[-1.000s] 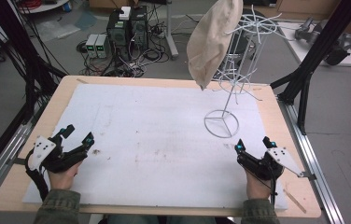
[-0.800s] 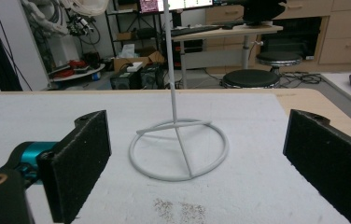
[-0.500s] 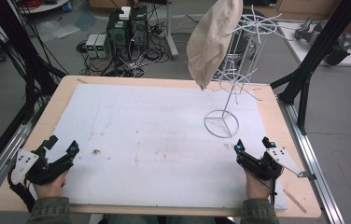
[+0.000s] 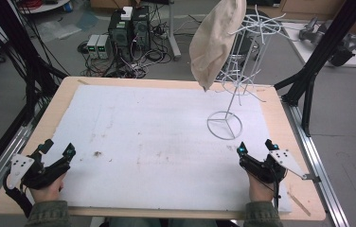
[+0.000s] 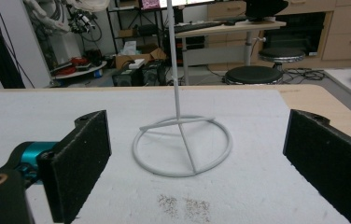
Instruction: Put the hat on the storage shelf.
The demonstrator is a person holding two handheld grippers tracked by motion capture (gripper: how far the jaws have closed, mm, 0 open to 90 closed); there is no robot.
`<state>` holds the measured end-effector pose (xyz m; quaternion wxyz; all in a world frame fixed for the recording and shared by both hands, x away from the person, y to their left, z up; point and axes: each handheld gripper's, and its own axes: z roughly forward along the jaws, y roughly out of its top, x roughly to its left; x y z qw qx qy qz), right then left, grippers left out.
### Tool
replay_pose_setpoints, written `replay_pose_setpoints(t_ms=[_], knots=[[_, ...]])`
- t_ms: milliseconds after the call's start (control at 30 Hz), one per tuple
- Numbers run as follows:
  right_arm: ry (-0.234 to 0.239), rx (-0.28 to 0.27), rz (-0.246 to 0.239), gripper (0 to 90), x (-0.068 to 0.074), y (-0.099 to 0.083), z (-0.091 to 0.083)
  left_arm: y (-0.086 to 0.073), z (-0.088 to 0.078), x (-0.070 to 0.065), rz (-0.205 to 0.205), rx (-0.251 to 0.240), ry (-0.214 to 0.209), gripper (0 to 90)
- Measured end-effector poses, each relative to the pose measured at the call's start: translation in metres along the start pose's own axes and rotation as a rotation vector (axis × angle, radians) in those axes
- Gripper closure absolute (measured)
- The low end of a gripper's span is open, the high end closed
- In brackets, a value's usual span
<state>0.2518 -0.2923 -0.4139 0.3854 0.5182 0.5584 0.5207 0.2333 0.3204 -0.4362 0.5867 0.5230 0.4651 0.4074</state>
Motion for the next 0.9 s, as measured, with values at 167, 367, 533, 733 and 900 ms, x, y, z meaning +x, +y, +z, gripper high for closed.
replay_pose_setpoints(t_ms=[167, 367, 533, 733, 900], knots=[[0.000, 0.005, -0.003, 6.8, -0.0003, -0.0002, 0.0008, -0.0003, 0.0012, -0.0020, -0.001, 0.000, -0.014, 21.9], [0.003, 0.009, -0.003, 6.8, -0.0005, -0.0004, 0.0013, -0.0008, 0.0021, -0.0028, 0.002, 0.008, -0.029, 22.0], [0.006, 0.012, -0.003, 6.7, -0.0004, -0.0005, 0.0019, -0.0013, 0.0033, -0.0038, 0.003, 0.008, -0.037, 22.1], [0.006, 0.016, -0.001, 6.8, -0.0006, -0.0006, 0.0023, -0.0018, 0.0042, -0.0046, -0.001, 0.009, -0.043, 22.1], [0.007, 0.016, -0.003, 6.7, -0.0009, -0.0006, 0.0028, -0.0019, 0.0045, -0.0046, 0.003, 0.011, -0.047, 22.2]])
